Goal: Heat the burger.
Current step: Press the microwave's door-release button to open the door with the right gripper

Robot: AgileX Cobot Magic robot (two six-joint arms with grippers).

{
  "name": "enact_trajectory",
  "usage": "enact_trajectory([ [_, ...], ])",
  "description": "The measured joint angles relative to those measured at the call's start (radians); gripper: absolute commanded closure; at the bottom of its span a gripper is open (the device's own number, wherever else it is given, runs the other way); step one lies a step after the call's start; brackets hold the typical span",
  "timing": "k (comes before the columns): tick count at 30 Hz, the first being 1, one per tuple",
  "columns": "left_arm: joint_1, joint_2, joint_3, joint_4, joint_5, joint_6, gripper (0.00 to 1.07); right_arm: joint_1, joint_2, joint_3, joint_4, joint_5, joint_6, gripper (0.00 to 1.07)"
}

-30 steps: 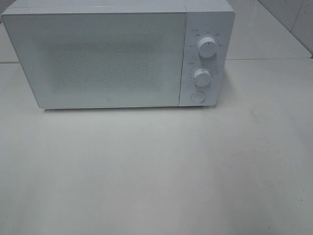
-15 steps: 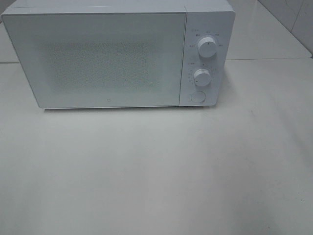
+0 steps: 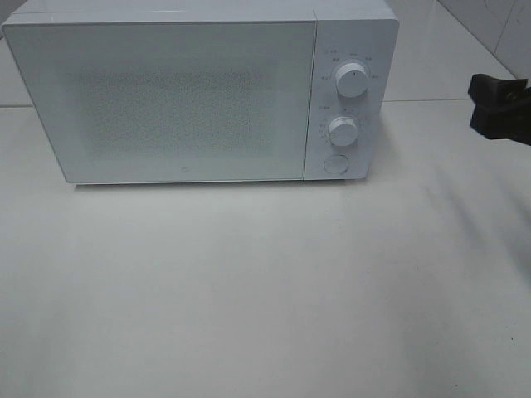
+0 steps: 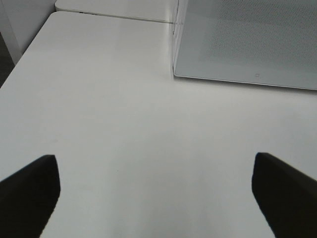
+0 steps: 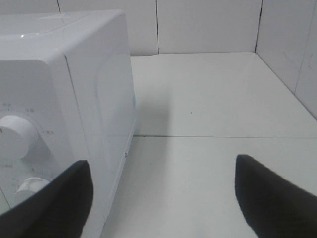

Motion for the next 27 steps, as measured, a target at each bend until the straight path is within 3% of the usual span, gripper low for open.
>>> enact_trajectory([
  [5, 0.0, 0.0, 0.0, 0.0, 0.0, 0.0, 0.09, 0.101, 0.106, -0.001, 0.11, -0.072, -0.103, 0.32],
  [9, 0.0, 0.0, 0.0, 0.0, 0.0, 0.0, 0.09, 0.232, 0.208, 0.0, 0.248, -0.156, -0.198, 0.32],
  [22, 0.0, 0.0, 0.0, 0.0, 0.0, 0.0, 0.09, 0.567, 0.349, -0.001, 0.678, -0.315, -0.219, 0.32],
  [27, 0.0, 0.0, 0.0, 0.0, 0.0, 0.0, 0.09, 0.64, 0.371, -0.002, 0.759, -0.338, -0.219, 0.32],
])
